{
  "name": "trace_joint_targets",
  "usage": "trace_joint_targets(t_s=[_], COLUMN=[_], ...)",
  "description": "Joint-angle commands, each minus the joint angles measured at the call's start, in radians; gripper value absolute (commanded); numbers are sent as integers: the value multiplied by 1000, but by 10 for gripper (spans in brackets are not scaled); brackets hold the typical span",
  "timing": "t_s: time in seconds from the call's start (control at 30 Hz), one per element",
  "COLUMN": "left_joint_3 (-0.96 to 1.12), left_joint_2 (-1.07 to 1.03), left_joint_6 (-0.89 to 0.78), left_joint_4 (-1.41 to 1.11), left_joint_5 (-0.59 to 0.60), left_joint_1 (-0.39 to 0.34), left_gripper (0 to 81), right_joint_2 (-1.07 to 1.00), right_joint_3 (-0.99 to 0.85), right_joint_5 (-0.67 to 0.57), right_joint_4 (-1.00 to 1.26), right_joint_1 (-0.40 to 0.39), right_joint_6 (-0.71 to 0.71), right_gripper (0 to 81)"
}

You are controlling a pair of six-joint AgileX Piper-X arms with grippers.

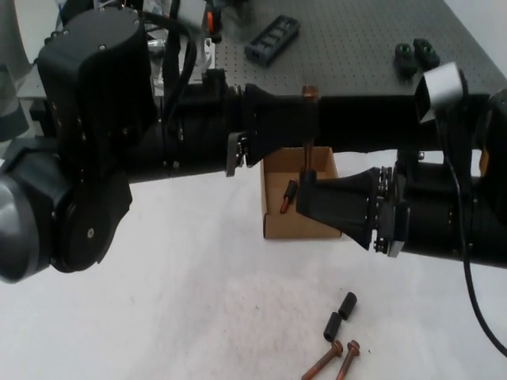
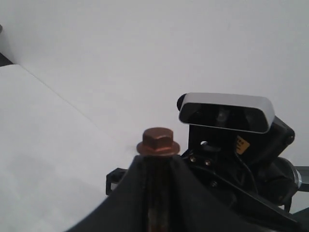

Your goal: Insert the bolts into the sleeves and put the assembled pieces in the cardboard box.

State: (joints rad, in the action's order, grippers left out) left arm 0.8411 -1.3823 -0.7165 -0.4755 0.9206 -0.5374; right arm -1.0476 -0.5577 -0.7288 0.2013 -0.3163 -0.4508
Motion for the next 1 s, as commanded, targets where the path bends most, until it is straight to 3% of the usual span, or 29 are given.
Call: trace_joint_targets(t_s=[0.0, 0.17, 0.23, 0.33, 0.37, 0.4, 0.53, 0.73, 0.97], left_joint_3=[4, 4, 4, 4, 4, 4, 4, 4, 4], left_joint_2=[12, 12, 12, 12, 12, 12, 12, 12, 12], left_joint_6=[-1, -19, -19, -16, -22, -32, -9, 160, 508], left_joint_4=[-21, -10, 1, 10, 10, 10, 48, 331, 766], left_joint_5=[19, 37, 37, 34, 29, 27, 27, 8, -295], left_joint_1=[0, 0, 0, 0, 0, 0, 0, 0, 0], left_gripper=[6, 32, 158, 440, 511, 530, 468, 464, 464], right_joint_2=[7, 7, 7, 7, 7, 7, -20, -221, -611], right_joint_3=[-6, -6, -6, -6, -8, -9, -65, -299, -669], right_joint_5=[8, 69, 91, 159, 200, 232, 339, 496, 645], right_joint_4=[82, 139, 159, 164, 164, 164, 85, -237, -504], right_joint_1=[-1, -1, -1, 16, 27, 38, 108, 172, 171], right_joint_6=[-2, 3, 3, 25, 24, 31, 115, 366, 451], right_gripper=[0, 0, 0, 0, 0, 0, 0, 0, 0])
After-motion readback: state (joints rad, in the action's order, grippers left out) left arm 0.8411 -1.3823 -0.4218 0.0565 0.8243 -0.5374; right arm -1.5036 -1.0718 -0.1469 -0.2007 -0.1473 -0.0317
